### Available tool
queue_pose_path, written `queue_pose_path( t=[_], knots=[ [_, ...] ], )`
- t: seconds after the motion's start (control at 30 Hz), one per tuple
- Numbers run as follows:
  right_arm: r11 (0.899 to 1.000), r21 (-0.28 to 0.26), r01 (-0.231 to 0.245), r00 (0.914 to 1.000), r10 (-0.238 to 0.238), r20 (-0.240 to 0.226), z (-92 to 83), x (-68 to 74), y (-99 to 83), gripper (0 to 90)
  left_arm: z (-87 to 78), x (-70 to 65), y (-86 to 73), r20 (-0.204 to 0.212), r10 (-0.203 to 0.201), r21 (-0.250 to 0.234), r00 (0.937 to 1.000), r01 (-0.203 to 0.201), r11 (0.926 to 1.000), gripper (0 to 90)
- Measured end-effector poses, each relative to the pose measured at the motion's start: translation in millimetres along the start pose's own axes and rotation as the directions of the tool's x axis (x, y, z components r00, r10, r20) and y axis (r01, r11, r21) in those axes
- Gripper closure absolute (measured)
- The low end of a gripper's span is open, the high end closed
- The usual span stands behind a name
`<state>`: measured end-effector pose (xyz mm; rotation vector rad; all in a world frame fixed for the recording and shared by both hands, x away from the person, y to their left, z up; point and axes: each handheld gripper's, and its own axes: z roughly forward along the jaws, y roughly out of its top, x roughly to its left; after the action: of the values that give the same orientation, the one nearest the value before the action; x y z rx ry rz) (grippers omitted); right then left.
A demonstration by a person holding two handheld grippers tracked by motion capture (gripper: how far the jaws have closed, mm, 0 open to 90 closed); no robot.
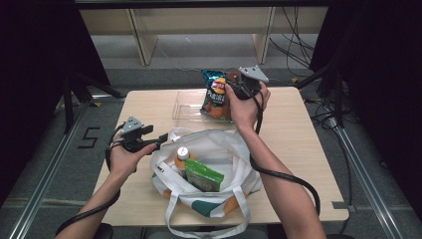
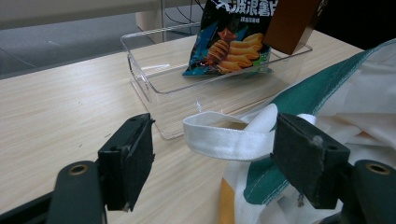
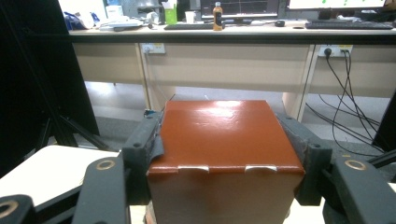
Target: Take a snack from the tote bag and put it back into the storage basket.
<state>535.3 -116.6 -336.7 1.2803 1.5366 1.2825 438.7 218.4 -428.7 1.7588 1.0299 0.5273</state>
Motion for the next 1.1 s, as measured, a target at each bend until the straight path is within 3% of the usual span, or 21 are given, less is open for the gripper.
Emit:
queue_pose_path(
  t=[0.13, 0.23, 0.27, 0.47, 0.5, 0.6, 0.77, 0.83, 0.9, 1.1],
  knots=[
    [1.0, 0.005, -0.015, 0.9999, 0.015, 0.006, 1.0, 0.6, -0.3, 39.7, 0.3, -0.3, 0.0, 0.003, -0.001, -0.002, 1.0, 0.001, 1.0, 28.2],
    [1.0, 0.001, 0.007, 0.9999, -0.007, 0.013, 2.9, -0.8, 0.3, 39.7, 0.0, -0.5, 0.2, -0.002, 0.001, -0.001, 1.0, -0.001, 1.0, 28.2],
    [1.0, 0.006, -0.017, 0.9997, 0.016, 0.017, 2.4, 0.3, 0.2, 39.7, 0.0, -0.5, 0.3, -0.001, 0.001, -0.001, 1.0, -0.001, 1.0, 28.2],
    [0.999, 0.007, -0.035, 0.9992, 0.034, 0.021, 5.5, -0.6, -0.2, 39.8, 0.0, -0.6, 0.3, 0.002, 0.004, -0.001, 1.0, -0.004, 1.0, 28.3],
    [1.0, 0.006, -0.015, 0.9996, 0.015, 0.023, 5.9, -1.9, 0.1, 39.7, -0.2, -0.7, 0.4, 0.002, 0.005, -0.002, 1.0, -0.005, 1.0, 28.3],
    [0.999, 0.008, -0.037, 0.999, 0.037, 0.024, 4.9, 0.1, -0.3, 39.7, 0.0, -0.5, 0.5, 0.0, 0.004, -0.002, 1.0, -0.004, 1.0, 28.3],
    [0.999, 0.006, -0.031, 0.9986, 0.031, 0.042, 7.5, 0.4, -0.1, 39.5, -0.2, -0.7, 0.5, 0.004, 0.011, 0.002, 0.9999, -0.011, 0.9999, 28.3],
    [1.0, 0.0, 0.0, 0.9993, 0.0, 0.037, 8.8, -1.2, 0.7, 39.4, 0.3, -1.0, 0.4, 0.003, 0.0, 0.0, 1.0, 0.0, 1.0, 28.3],
    [0.999, 0.017, -0.028, 0.9988, 0.027, 0.041, 8.6, 1.0, 0.9, 39.4, 0.0, -0.8, 0.5, 0.003, 0.01, 0.004, 0.9999, -0.01, 0.9999, 28.3],
    [1.0, 0.015, -0.024, 0.9985, 0.023, 0.049, 12.2, 0.5, 1.4, 39.4, -0.1, -0.9, 0.7, 0.004, 0.012, 0.002, 0.9999, -0.012, 0.9999, 28.3]
  ],
)
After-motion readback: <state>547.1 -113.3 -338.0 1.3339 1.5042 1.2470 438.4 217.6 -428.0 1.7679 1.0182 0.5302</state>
